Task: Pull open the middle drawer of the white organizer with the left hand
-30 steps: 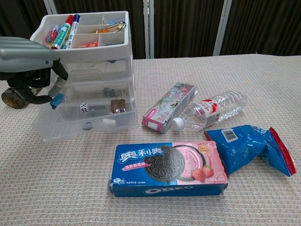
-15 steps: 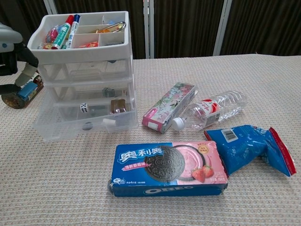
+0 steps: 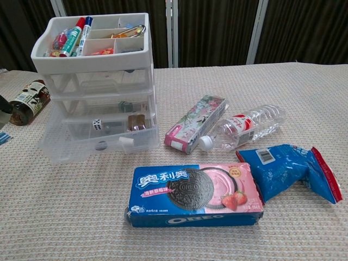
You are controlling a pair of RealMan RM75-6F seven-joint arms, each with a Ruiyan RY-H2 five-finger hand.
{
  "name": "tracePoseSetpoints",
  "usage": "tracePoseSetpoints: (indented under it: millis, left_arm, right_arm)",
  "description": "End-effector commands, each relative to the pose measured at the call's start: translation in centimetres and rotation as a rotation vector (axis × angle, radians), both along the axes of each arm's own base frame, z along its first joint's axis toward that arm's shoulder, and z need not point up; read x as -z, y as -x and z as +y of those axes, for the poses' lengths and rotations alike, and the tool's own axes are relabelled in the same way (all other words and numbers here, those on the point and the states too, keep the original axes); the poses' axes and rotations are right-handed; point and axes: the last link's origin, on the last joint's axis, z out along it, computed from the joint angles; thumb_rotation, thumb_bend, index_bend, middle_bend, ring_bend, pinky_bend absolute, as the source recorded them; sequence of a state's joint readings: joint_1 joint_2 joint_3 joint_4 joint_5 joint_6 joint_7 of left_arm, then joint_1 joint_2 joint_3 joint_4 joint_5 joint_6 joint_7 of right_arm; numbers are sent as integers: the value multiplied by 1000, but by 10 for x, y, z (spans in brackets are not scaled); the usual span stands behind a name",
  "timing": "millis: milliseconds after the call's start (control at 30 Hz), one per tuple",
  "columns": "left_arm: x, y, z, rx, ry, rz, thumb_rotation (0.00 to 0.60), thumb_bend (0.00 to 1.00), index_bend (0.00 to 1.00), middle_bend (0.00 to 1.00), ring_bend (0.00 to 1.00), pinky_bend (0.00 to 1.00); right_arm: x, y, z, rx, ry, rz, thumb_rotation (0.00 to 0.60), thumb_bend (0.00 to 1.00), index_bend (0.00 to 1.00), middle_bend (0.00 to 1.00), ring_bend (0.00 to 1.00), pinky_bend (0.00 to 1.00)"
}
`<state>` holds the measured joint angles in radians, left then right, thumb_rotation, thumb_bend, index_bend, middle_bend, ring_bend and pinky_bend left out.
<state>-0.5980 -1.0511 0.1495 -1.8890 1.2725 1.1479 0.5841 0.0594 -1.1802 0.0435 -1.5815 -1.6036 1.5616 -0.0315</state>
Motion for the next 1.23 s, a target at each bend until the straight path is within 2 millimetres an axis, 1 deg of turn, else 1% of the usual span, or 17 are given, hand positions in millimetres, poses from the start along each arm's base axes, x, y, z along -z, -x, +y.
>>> tracePoseSetpoints:
  millis: [33, 100, 167, 233, 267, 367, 467, 567, 633, 667, 733, 767, 800, 833, 867, 967, 1233]
  left_arm:
    - [13, 12, -1, -32, 3, -20, 600, 440, 470, 948, 926, 741]
    - [17, 16, 0, -34, -9, -22, 600, 427, 445, 935, 916, 733]
    - [20, 20, 1, -30, -27, -27, 600, 405, 416, 882, 880, 719]
    - [21, 24, 1, -36, -43, -39, 600, 375, 386, 809, 832, 683]
    - [21, 25, 1, -36, -52, -44, 600, 366, 375, 790, 819, 668]
    - [19, 28, 0, -37, -92, -73, 600, 342, 310, 692, 740, 613]
    - [16, 31, -3, -43, -137, -115, 600, 314, 225, 573, 640, 522]
    - [9, 37, -15, -75, -210, -210, 600, 288, 148, 413, 505, 409]
    - [6, 40, -22, -89, -242, -260, 600, 276, 88, 260, 374, 302]
    - [6, 41, -26, -95, -258, -285, 600, 271, 67, 202, 321, 259]
    - [5, 45, -33, -104, -281, -321, 600, 243, 14, 49, 153, 126]
    - [4, 47, -37, -107, -293, -333, 600, 229, 4, 20, 100, 84]
    - [4, 49, -41, -111, -303, -342, 600, 206, 0, 0, 42, 37]
    - [5, 51, -45, -115, -314, -349, 600, 186, 0, 0, 9, 9]
    - [5, 53, -49, -121, -323, -356, 600, 173, 0, 0, 1, 1]
    - [4, 57, -57, -139, -343, -368, 600, 134, 0, 0, 0, 0]
    - [-11, 68, -77, -142, -441, -403, 600, 128, 0, 0, 0, 0]
  right_arm:
    - [0, 0, 0, 1, -2, 2, 600, 61, 0, 0, 0, 0]
    - [1, 1, 0, 3, -4, 4, 600, 60, 0, 0, 0, 0]
    - [2, 1, -1, 6, -6, 6, 600, 60, 0, 0, 0, 0]
    - [2, 1, -1, 9, -9, 7, 600, 60, 0, 0, 0, 0]
    - [2, 1, -1, 10, -10, 8, 600, 60, 0, 0, 0, 0]
    - [3, 1, -1, 10, -11, 10, 600, 60, 0, 0, 0, 0]
    - [4, 1, -1, 10, -12, 12, 600, 60, 0, 0, 0, 0]
    - [5, 2, -2, 11, -12, 15, 600, 60, 0, 0, 0, 0]
    - [5, 2, -2, 11, -13, 17, 600, 60, 0, 0, 0, 0]
    - [5, 2, -2, 11, -14, 19, 600, 61, 0, 0, 0, 0]
    - [6, 2, -2, 9, -15, 24, 600, 61, 0, 0, 0, 0]
    - [7, 2, -2, 7, -16, 26, 600, 61, 0, 0, 0, 0]
    - [7, 2, -2, 6, -16, 28, 600, 60, 0, 0, 0, 0]
    - [7, 2, -2, 5, -16, 31, 600, 60, 0, 0, 0, 0]
    - [8, 2, -3, 3, -15, 32, 600, 60, 0, 0, 0, 0]
    - [9, 2, -3, 0, -17, 33, 600, 61, 0, 0, 0, 0]
    - [11, 1, -3, -19, -19, 39, 600, 60, 0, 0, 0, 0]
